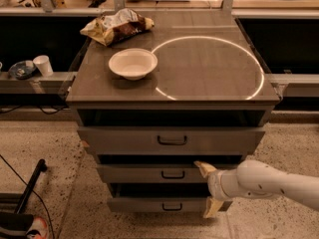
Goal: Open middle drawer
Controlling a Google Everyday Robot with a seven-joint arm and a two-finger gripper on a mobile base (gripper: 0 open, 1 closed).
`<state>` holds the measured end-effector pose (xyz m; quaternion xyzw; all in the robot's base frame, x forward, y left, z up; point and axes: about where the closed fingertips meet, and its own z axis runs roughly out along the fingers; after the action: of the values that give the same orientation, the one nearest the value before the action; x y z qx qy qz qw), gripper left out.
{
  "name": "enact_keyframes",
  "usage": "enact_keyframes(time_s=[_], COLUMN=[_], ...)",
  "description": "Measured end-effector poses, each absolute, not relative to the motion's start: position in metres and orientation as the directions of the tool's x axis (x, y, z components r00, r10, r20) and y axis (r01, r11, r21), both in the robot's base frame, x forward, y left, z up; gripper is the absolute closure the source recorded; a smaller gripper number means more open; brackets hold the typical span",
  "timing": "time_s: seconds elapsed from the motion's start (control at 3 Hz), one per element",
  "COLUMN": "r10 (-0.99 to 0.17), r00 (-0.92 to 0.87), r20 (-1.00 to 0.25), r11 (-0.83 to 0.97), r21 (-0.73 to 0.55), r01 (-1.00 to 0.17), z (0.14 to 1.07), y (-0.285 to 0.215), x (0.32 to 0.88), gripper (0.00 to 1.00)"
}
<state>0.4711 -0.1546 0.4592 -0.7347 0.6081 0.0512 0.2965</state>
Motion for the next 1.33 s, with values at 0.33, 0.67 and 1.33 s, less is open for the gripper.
enact_keyframes(time_s=[0.33,0.67,1.33], r10=[-0.88,-0.911,-0.939], r00=[0.224,0.158,0.088], r20=[-0.418,-0.382,-0.333], r11=[-0.063,-0.022,0.02], r21=[-0.365,-0.338,-0.309], r01=[-0.929,-0.941,-0.951], z=[0.455,0.436,0.409], y=[-0.171,-0.194,-0.22], x=[0.497,0.517,0.527], gripper=[0.0,0.0,0.14])
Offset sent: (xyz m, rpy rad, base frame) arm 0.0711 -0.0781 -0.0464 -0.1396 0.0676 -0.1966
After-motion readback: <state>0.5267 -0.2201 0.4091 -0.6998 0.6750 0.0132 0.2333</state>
